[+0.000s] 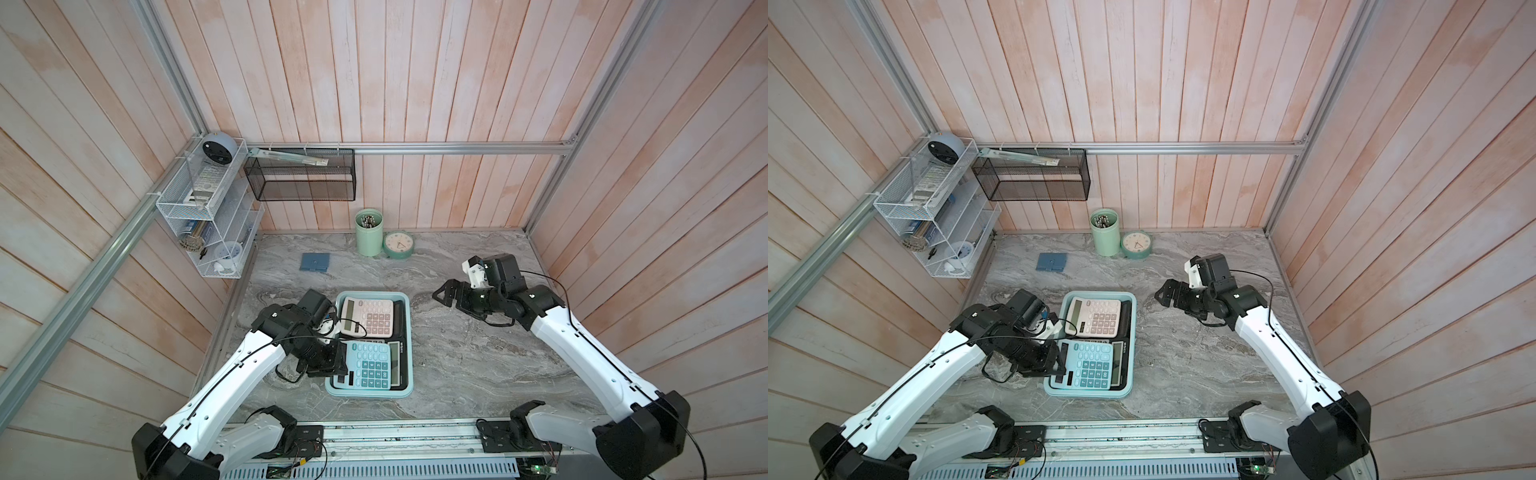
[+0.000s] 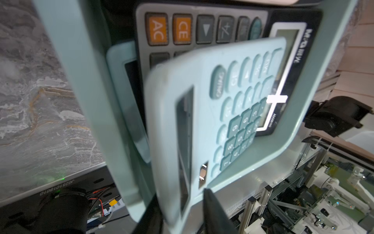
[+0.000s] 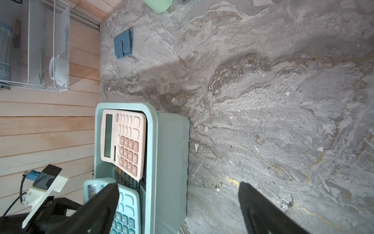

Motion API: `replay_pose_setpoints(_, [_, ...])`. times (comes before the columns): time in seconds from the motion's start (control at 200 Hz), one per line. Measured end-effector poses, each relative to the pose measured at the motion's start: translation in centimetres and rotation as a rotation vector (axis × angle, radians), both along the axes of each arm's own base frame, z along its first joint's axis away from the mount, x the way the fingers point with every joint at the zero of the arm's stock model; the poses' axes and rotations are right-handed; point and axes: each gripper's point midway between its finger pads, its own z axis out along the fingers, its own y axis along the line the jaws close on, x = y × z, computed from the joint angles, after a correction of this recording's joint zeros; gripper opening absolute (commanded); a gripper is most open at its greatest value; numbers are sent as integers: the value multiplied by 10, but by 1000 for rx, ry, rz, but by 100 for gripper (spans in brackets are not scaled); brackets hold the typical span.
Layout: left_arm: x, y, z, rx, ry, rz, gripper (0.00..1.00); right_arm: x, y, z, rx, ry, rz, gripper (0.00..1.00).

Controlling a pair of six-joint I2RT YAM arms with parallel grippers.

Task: Put the calculator in the storage box
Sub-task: Place the calculator in the storage box, then adjust the storage box at the center of the board.

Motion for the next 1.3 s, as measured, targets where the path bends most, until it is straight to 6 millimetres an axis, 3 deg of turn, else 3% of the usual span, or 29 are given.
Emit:
replay_pose_setpoints(0.155, [16, 8, 13, 56, -78, 26, 92, 0, 4, -4, -4, 10, 10, 98])
replay_pose_setpoints(0.425, [54, 34, 31, 141, -259, 182, 100, -6, 18, -5, 2, 9, 57, 98])
replay_pose_setpoints(0.515, [63, 40, 27, 137, -291, 251, 100, -8, 26, -5, 13, 6, 81, 97])
replay_pose_setpoints(0.615, [68, 46, 7, 124, -279, 331, 100, -12, 39, -7, 22, 7, 117, 95])
replay_pose_setpoints(0.75, [68, 33, -22, 40, -227, 387, 100, -22, 57, -21, 25, 44, 167, 94])
replay_pose_setpoints(0.845, [70, 21, -32, -39, -205, 417, 100, -31, 71, -31, 19, 72, 208, 93])
replay_pose_setpoints(1.03, [82, -1, -26, -208, -215, 475, 100, -41, 93, -40, 42, 106, 254, 91])
replay_pose_setpoints(1.3, [103, -19, -24, -326, -214, 541, 100, -31, 88, -41, 51, 113, 205, 90])
